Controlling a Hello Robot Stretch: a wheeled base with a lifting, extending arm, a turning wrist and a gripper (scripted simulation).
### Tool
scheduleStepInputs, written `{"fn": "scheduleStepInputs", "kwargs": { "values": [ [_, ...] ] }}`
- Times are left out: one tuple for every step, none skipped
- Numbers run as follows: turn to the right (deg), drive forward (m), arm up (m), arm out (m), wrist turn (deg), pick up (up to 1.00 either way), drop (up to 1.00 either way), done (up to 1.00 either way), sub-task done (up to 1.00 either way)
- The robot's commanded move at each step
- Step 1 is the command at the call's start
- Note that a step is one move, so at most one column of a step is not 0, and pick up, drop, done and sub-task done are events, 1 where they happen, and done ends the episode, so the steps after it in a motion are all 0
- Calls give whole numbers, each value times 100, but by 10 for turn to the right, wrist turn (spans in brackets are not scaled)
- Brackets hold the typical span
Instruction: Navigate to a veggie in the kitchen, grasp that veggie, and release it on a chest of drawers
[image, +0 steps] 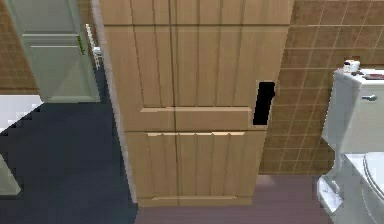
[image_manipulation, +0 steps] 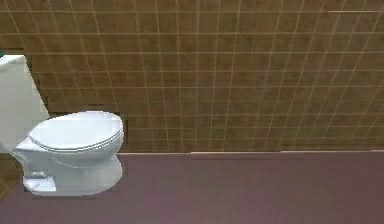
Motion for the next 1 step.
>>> {"fn": "scheduleStepInputs", "kwargs": {
  "values": [
    [-30, 0, 0, 0, 0, 0, 0, 0, 0]
  ]
}}
